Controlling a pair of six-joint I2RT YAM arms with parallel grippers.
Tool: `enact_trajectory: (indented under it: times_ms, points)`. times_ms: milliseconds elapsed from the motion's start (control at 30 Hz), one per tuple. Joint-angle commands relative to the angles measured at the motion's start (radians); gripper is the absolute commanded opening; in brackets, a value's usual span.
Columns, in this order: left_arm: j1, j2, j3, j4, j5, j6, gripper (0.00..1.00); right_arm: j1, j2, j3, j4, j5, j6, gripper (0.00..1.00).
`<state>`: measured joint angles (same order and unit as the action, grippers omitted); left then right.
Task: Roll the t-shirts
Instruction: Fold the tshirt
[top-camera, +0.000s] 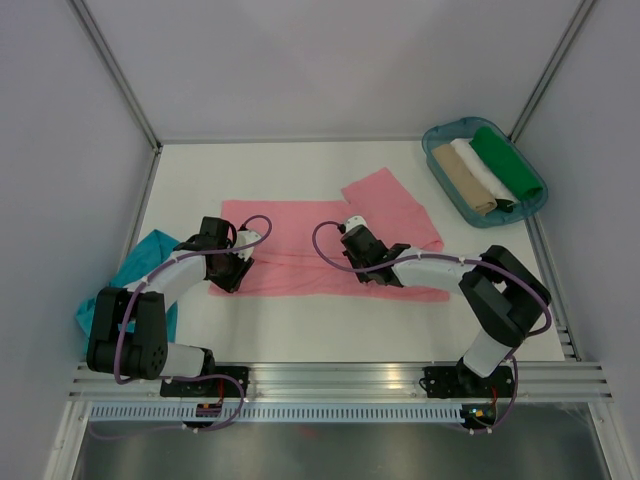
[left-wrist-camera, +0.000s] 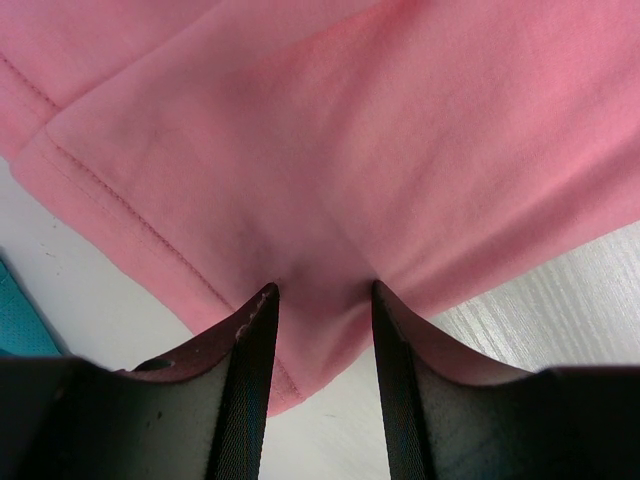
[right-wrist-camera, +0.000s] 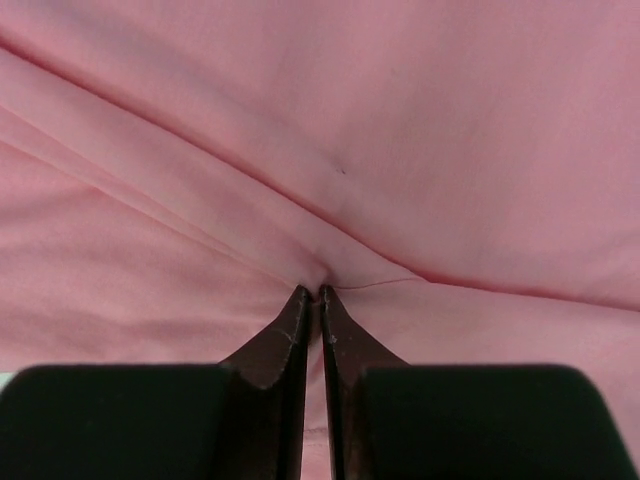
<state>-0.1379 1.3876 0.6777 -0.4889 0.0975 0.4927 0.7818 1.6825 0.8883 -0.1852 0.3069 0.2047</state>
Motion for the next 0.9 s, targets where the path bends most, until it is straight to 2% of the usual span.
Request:
enact_trajectory:
  times_ms: [0, 633, 867]
  points:
    - [0.001, 0.059, -0.058, 0.015, -0.077, 0.049, 0.48, 0.0, -0.015, 0.05, -0.013, 0.037, -0.002, 0.13]
    - [0.001, 0.065, -0.064, 0.024, -0.088, 0.056, 0.48, -0.033, 0.101, 0.15, 0.016, 0.127, -0.027, 0.06]
    - [0.001, 0.064, -0.072, 0.023, -0.087, 0.058, 0.48, -0.058, 0.12, 0.173, 0.03, 0.095, -0.024, 0.06]
